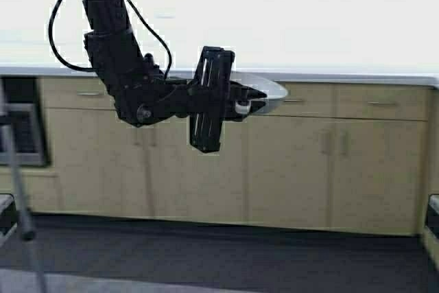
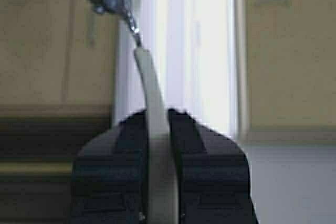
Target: Wash the pan
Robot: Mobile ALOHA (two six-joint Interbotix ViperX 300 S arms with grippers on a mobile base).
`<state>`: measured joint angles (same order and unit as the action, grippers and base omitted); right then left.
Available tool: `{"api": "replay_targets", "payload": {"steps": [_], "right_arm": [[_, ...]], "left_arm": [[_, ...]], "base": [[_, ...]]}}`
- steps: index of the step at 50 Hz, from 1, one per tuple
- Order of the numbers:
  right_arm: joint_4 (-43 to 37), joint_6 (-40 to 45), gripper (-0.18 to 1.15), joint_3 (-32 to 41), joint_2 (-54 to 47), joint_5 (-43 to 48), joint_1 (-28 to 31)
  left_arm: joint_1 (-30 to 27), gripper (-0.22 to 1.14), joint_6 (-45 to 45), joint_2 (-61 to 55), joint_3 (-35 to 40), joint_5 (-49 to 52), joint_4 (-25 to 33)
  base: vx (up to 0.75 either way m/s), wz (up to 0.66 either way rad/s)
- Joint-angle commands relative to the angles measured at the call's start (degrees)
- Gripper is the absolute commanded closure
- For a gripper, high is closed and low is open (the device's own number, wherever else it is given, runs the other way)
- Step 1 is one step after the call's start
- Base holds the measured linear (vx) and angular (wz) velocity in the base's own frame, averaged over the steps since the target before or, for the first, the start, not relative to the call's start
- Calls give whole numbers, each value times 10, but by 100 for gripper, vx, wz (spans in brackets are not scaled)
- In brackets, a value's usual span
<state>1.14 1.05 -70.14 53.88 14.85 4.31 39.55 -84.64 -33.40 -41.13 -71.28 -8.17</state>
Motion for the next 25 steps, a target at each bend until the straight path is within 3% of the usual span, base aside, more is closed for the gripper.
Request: {"api": "replay_targets", "payload": {"steps": [1, 25], "right_arm": [[1, 3, 90, 11, -3, -10, 4], [6, -15, 90, 10, -16, -14, 18]], "left_arm": [[-4, 89, 11, 29, 11, -11, 4], [-5, 89, 9, 42, 15, -11, 8]], "base": [[11, 84], [10, 65]]}}
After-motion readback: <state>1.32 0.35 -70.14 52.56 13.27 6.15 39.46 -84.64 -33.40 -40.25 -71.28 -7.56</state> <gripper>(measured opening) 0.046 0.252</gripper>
